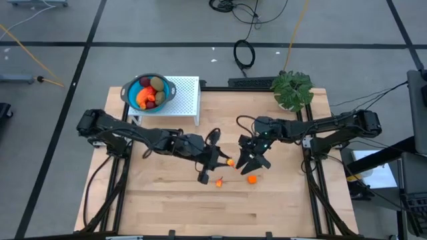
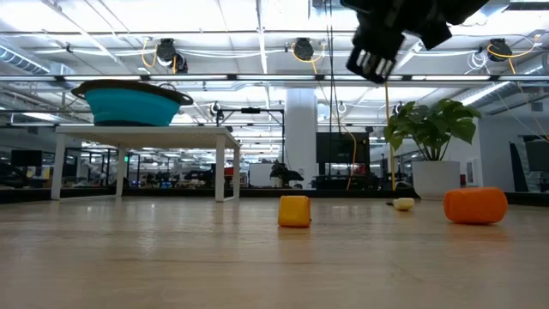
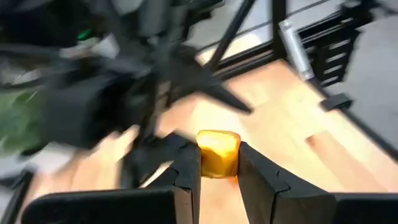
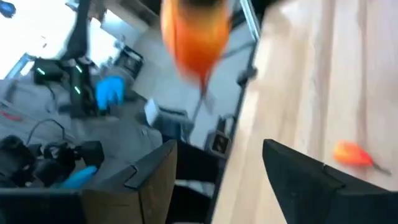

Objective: Pick & Place Fruit
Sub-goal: Put the orange peach into the blue strainer bowl on the shelf

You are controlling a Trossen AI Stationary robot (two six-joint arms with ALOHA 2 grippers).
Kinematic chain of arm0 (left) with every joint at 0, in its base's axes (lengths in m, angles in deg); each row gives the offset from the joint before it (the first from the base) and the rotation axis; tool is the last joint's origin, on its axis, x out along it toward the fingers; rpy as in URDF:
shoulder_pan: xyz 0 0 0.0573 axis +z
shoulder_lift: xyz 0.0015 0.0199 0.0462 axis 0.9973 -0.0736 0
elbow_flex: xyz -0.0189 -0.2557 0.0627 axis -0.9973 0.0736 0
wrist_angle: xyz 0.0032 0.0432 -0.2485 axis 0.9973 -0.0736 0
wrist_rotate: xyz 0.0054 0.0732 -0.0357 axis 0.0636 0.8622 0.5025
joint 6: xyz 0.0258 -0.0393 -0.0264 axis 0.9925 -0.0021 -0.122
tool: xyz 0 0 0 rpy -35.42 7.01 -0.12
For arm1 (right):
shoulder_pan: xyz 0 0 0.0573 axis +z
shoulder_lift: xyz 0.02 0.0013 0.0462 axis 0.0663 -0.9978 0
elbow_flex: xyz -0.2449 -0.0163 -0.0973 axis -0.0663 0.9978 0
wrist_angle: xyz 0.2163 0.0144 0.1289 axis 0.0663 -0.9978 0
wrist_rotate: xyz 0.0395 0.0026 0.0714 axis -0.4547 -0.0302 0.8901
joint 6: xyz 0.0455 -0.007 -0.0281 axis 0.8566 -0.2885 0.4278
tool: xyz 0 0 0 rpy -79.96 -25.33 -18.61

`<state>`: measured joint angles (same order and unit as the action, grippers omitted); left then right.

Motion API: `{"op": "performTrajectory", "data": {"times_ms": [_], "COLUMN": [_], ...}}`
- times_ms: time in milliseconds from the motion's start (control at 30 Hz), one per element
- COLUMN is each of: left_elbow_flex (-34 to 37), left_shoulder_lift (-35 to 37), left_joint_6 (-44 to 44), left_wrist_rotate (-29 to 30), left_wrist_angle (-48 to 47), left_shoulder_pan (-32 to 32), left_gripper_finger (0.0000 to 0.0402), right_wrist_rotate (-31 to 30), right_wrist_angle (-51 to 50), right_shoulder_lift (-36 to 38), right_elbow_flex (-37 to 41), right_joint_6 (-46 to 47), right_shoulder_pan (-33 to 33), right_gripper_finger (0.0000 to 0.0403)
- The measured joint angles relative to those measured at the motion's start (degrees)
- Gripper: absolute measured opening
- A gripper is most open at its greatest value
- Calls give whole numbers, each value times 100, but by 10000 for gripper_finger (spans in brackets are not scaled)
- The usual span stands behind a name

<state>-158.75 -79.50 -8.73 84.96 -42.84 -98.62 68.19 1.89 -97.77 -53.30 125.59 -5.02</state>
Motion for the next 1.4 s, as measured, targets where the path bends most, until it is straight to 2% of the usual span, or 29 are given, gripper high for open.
{"op": "performTrajectory", "data": {"times_ms": [167,333,500,733,800,967,1200,1400], "left_elbow_flex": [-3,-4,-4,-8,-8,-17,82,763], "left_shoulder_lift": [431,833,1194,1638,1743,2118,2655,3444], "left_joint_6": [-256,-834,-1774,-2964,-3260,-4126,-6111,-6990], "left_wrist_rotate": [1001,2212,3026,4175,4450,4728,4698,4701], "left_wrist_angle": [-802,-1675,-2581,-3765,-4073,-5045,-6756,-6808], "left_shoulder_pan": [19,147,409,927,1109,1617,2251,2413], "left_gripper_finger": [76,76,76,76,76,76,76,76], "right_wrist_rotate": [-30,-451,-825,-1220,-1218,-1219,-1201,-1193], "right_wrist_angle": [-1028,-1269,-1249,-1184,-1157,-1092,-1050,-1024], "right_shoulder_lift": [-4,-4,-4,-4,-4,-4,-4,-4], "right_elbow_flex": [15,103,228,271,271,271,271,271], "right_joint_6": [-607,-1116,-1673,-2302,-2381,-2391,-2391,-2391], "right_shoulder_pan": [2,4,4,-6,-31,-142,-373,-563], "right_gripper_finger": [221,187,124,16,6,10,5,2]}}
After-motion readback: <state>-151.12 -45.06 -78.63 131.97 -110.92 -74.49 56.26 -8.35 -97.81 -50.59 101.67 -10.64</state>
